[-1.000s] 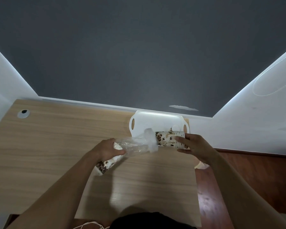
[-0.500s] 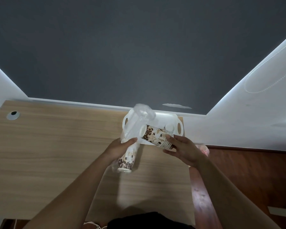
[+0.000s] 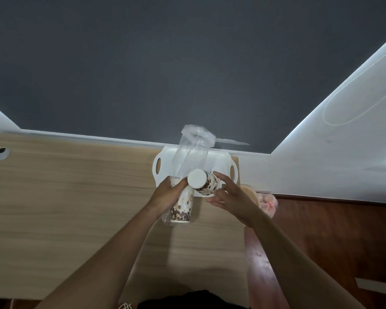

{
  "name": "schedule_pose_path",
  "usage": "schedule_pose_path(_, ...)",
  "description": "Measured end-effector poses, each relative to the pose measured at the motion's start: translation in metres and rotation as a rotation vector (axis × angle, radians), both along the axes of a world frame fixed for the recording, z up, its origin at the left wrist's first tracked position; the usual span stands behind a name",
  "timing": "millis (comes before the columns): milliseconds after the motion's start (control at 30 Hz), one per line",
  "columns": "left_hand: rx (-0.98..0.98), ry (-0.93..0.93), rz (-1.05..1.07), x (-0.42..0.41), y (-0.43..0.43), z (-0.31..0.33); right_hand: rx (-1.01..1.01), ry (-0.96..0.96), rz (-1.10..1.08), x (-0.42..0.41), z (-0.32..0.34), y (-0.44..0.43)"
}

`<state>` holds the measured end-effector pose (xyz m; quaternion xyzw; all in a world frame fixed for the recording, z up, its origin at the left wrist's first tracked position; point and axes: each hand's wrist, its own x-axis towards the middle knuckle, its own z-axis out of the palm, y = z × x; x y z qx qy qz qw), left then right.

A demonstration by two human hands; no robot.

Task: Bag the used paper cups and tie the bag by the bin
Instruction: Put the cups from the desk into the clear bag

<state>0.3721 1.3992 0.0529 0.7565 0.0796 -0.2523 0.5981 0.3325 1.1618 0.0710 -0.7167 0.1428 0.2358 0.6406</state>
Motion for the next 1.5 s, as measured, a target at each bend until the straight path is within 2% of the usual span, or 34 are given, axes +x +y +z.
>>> schedule_pose_path(200,-0.083,0.028,-0.066,0.0,-0.032,0.007,-0.359,-0.052,0.14,0.014,-0.027,-0.017)
schedule_pose_path(400,-0.137,0.016,-0.071,0.008,-0.049,-0.005,-0.393,-0.211,0.097,0.031,-0.022,-0.03)
schedule_pose_path(733,-0.111,0.164,0.073,0.017,-0.033,-0.028,-0.432,-0.118,-0.073,0.076,-0.065,-0.053)
schedule_pose_path(933,-0.074,0.176,-0.039,0.017,-0.008,-0.036,-0.415,-0.054,-0.075,0.086,-0.106,-0.05)
schedule_pose_path(1067,-0.115,0.177,-0.099,0.015,0.004,-0.042,-0.396,-0.024,-0.029,0.079,-0.097,-0.033)
schedule_pose_path(1167,-0.061,0.175,-0.08,0.014,0.012,-0.047,-0.357,0.033,0.003,0.072,-0.101,-0.034)
schedule_pose_path(1300,0.091,0.149,-0.071,0.014,0.022,-0.055,-0.477,0.076,0.004,0.074,-0.088,-0.042)
schedule_pose_path(1433,0.235,0.08,-0.193,0.017,0.028,-0.047,-0.365,-0.081,-0.29,0.084,-0.047,-0.059)
schedule_pose_path(1500,0.294,0.04,-0.272,0.02,0.03,-0.045,-0.271,-0.152,-0.328,0.09,-0.023,-0.069)
